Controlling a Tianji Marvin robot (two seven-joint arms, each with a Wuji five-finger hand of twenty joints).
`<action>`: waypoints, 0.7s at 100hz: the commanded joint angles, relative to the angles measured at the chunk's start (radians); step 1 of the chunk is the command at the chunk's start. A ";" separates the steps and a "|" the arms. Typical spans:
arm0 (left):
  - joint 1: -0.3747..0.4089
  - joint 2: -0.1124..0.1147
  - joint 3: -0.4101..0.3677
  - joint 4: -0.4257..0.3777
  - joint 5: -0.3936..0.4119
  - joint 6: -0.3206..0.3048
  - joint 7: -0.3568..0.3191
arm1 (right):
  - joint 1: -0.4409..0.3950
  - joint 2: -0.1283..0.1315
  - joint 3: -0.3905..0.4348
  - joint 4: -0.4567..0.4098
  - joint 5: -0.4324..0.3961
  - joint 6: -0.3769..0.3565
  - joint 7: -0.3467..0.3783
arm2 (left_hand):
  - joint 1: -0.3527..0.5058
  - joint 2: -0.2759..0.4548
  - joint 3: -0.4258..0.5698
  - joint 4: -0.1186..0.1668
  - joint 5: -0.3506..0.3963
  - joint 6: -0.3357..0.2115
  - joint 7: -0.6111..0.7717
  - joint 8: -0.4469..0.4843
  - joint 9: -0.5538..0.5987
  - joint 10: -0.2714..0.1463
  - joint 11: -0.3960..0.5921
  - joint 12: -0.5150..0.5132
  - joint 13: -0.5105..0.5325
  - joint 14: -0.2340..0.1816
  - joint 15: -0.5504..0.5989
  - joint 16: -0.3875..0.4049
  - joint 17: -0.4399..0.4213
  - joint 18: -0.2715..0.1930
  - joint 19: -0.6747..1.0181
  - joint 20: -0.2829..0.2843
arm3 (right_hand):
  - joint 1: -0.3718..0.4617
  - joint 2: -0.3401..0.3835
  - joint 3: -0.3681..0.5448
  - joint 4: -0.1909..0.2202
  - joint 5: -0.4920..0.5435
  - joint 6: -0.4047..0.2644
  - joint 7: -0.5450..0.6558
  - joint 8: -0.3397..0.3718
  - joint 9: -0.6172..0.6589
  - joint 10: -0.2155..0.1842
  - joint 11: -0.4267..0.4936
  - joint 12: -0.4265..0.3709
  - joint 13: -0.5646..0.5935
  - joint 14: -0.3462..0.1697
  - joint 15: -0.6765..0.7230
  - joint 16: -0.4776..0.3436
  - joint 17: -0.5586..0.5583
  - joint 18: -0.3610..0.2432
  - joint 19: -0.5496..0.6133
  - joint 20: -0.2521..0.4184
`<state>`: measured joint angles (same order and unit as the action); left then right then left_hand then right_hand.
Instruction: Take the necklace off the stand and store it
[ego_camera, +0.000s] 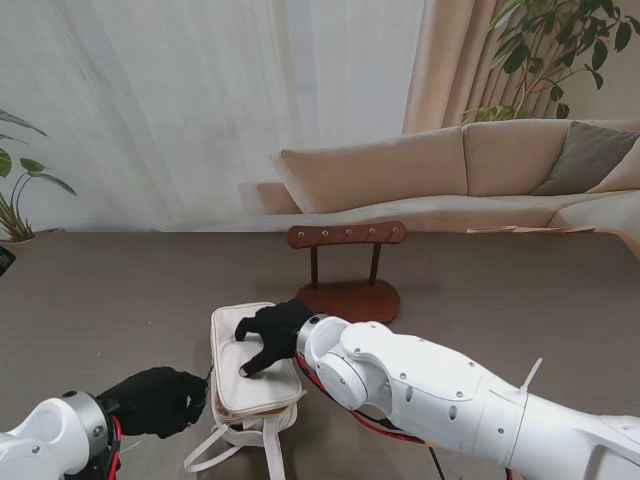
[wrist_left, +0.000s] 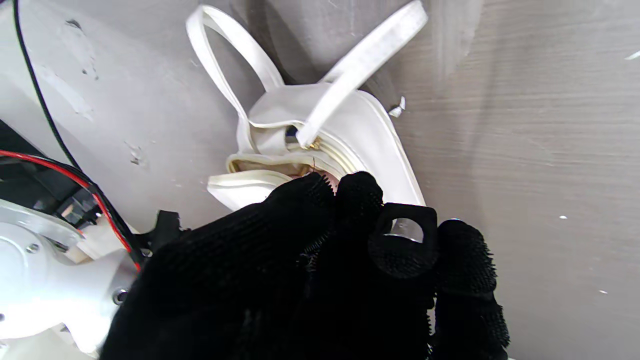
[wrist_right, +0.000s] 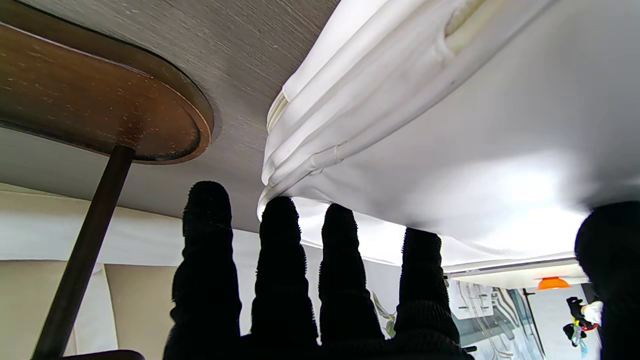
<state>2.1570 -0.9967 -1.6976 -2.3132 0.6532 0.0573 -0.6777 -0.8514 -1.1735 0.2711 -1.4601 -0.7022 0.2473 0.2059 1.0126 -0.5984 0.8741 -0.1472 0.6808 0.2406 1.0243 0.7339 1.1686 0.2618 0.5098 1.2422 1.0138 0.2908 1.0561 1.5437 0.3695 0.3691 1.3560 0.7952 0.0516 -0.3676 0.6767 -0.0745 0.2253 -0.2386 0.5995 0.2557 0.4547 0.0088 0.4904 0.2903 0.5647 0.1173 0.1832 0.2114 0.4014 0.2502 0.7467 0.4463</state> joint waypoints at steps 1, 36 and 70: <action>0.011 0.001 0.019 -0.031 -0.005 -0.008 -0.036 | -0.027 0.004 -0.021 0.038 0.000 0.006 0.033 | 0.019 0.021 -0.003 -0.011 0.055 -0.099 0.106 0.012 0.011 0.004 0.008 -0.007 0.015 -0.041 0.004 0.024 -0.006 -0.030 0.040 0.001 | 0.034 0.018 -0.011 0.022 0.063 0.053 0.038 0.012 -0.004 0.008 -0.019 -0.017 0.015 0.058 0.015 0.007 -0.229 -0.021 -0.024 0.001; 0.002 0.015 0.100 -0.050 -0.001 -0.016 -0.080 | -0.022 -0.001 -0.030 0.042 0.013 0.014 0.037 | 0.017 0.019 0.000 -0.010 0.053 -0.096 0.109 0.011 0.012 0.002 0.010 -0.007 0.016 -0.045 0.009 0.026 0.000 -0.032 0.045 0.002 | 0.036 0.018 -0.012 0.022 0.065 0.053 0.039 0.013 -0.004 0.008 -0.019 -0.017 0.018 0.059 0.018 0.009 -0.229 -0.021 -0.028 0.005; 0.026 0.014 0.146 -0.068 0.031 -0.044 -0.059 | -0.012 -0.019 -0.050 0.061 0.032 0.026 0.034 | 0.013 0.013 0.011 -0.011 0.053 -0.092 0.114 0.010 0.016 0.002 0.015 -0.009 0.021 -0.048 0.016 0.026 0.010 -0.032 0.052 0.002 | 0.038 0.020 -0.014 0.022 0.066 0.054 0.039 0.014 -0.005 0.008 -0.020 -0.017 0.020 0.060 0.021 0.011 -0.229 -0.022 -0.030 0.008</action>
<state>2.1640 -0.9785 -1.5642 -2.3406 0.6855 0.0251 -0.7254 -0.8371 -1.1886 0.2510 -1.4436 -0.6732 0.2704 0.2035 1.0126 -0.5984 0.8747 -0.1461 0.6824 0.2738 1.0375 0.7334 1.1685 0.2586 0.5098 1.2422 1.0135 0.2862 1.0560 1.5437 0.3695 0.3645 1.3563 0.7947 0.0503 -0.3642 0.6765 -0.0747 0.2256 -0.2143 0.6135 0.2574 0.4592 0.0214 0.4927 0.2923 0.5648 0.1266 0.1836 0.2139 0.4014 0.2486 0.7455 0.4463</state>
